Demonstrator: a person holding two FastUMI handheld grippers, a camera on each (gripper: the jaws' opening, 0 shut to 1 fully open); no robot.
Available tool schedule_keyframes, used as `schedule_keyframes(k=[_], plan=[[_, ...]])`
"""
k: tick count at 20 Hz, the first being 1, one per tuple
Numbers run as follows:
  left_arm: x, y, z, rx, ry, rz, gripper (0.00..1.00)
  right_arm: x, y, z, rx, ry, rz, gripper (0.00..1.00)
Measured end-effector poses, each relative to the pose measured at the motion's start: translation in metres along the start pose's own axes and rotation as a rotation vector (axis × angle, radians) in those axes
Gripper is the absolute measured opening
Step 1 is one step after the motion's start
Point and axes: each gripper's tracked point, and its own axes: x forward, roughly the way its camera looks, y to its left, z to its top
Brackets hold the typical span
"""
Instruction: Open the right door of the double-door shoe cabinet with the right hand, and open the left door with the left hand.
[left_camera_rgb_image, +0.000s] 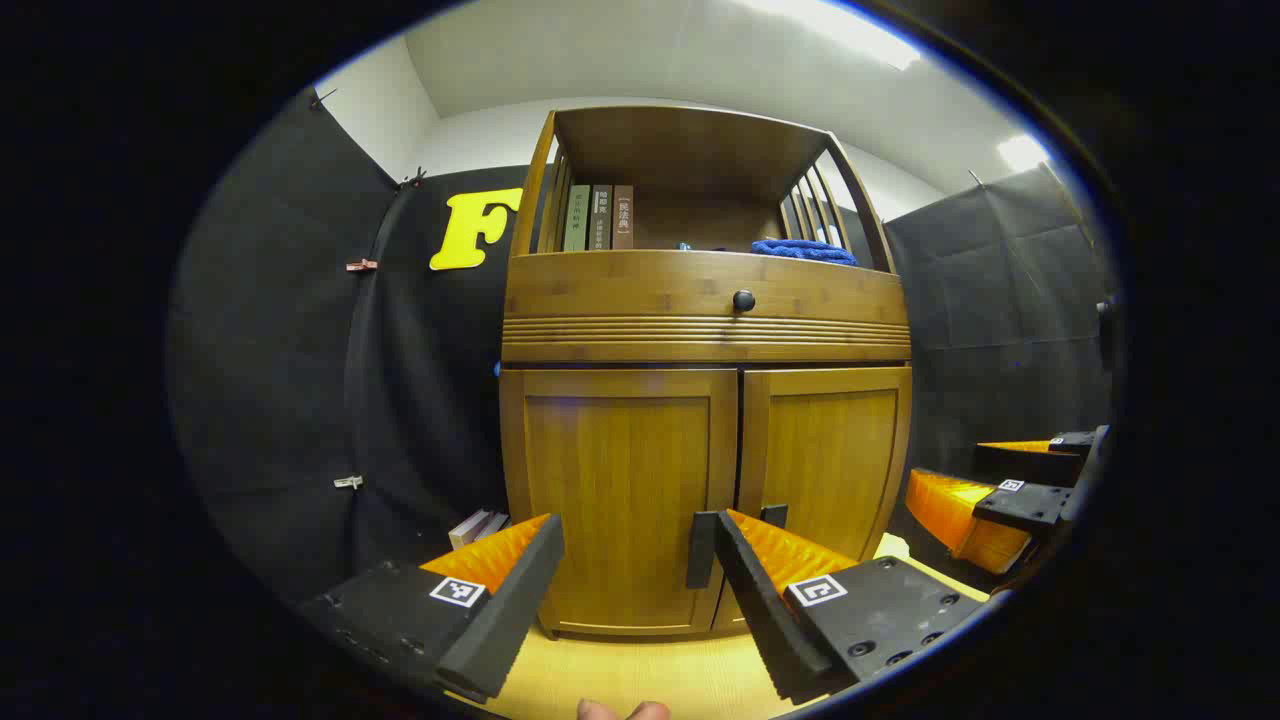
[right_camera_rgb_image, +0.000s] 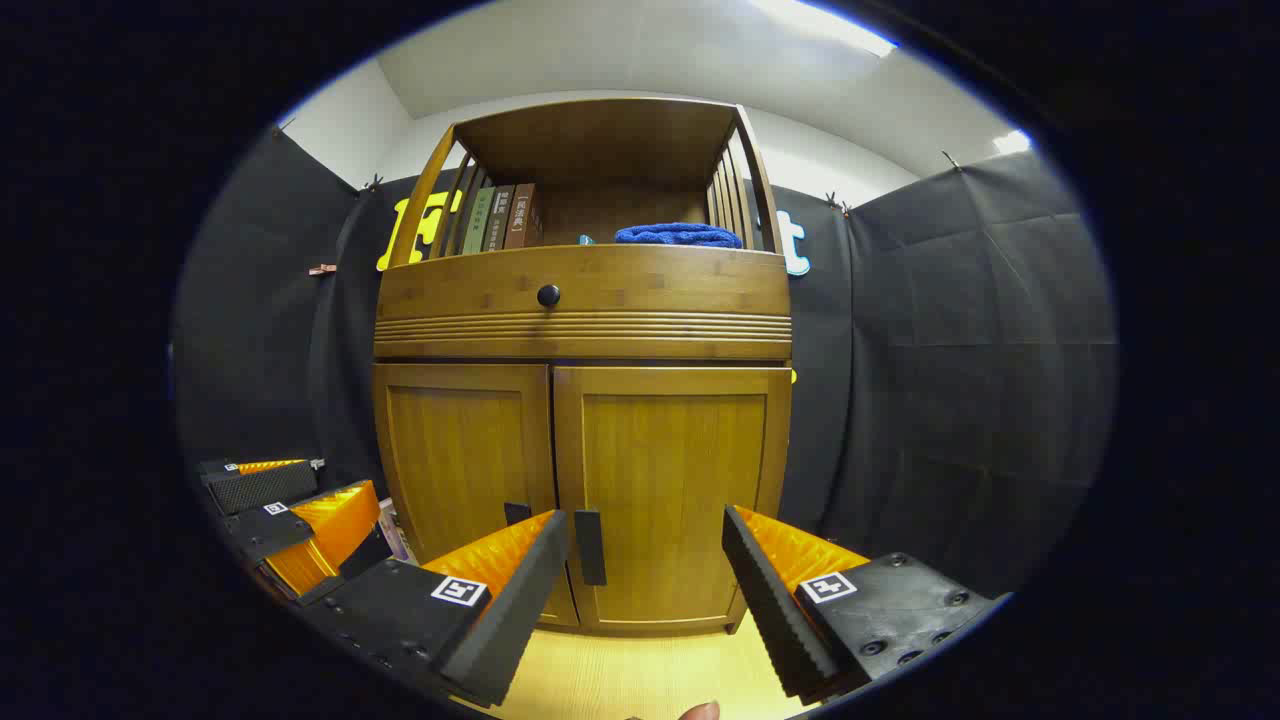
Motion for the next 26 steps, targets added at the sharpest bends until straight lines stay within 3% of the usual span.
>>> schedule_keyframes(k=[19,26], plan=[[0.0,0.004,0.001,0.0,-0.004,0.013,0.94,0.003,0.007,-0.003,0.008,0.002,0.007,0.98],[0.002,0.013,-0.005,0.009,0.004,0.028,0.94,0.038,0.018,-0.023,0.044,0.038,0.043,0.97]])
